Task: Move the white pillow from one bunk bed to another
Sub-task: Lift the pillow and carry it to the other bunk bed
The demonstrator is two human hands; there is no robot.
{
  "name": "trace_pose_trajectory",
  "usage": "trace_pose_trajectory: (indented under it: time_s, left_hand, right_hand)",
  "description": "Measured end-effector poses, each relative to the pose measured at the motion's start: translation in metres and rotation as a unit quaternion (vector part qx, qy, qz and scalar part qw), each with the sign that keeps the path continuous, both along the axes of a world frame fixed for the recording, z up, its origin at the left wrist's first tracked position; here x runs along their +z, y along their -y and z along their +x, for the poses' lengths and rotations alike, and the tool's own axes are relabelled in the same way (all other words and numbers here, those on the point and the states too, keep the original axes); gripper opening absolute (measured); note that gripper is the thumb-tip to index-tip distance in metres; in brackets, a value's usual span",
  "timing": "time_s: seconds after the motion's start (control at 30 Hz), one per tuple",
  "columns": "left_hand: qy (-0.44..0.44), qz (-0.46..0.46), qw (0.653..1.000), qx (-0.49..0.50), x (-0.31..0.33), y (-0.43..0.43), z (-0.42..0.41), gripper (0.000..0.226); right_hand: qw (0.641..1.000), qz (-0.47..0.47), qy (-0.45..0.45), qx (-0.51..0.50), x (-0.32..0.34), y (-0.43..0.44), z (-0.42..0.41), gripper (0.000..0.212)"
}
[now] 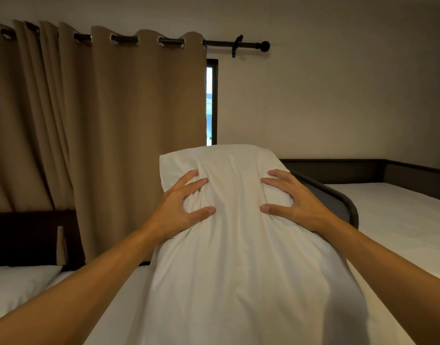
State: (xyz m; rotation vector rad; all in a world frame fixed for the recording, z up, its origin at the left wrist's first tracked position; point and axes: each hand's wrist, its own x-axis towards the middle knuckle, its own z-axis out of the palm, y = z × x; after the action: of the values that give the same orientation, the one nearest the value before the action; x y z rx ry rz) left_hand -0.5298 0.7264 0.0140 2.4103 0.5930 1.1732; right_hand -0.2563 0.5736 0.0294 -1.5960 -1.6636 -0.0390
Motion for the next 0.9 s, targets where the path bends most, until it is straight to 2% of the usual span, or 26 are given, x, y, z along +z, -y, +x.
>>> trace_pose_trajectory:
  time_s: [0.43,0.9]
  left_hand:
    - [-0.025,0.0,1.0,0.013,-0.002,-0.037,0.049,0.079]
    - [0.004,0.003,0.999,-0.039,-0.005,-0.124,0.097,0.081]
  right_hand:
    - [1.0,0.002,-0.011,0.011,-0.005,-0.044,0.051,0.076]
    - [0.999,0.002,0.004,-0.035,0.005,-0.099,0.082,0.074]
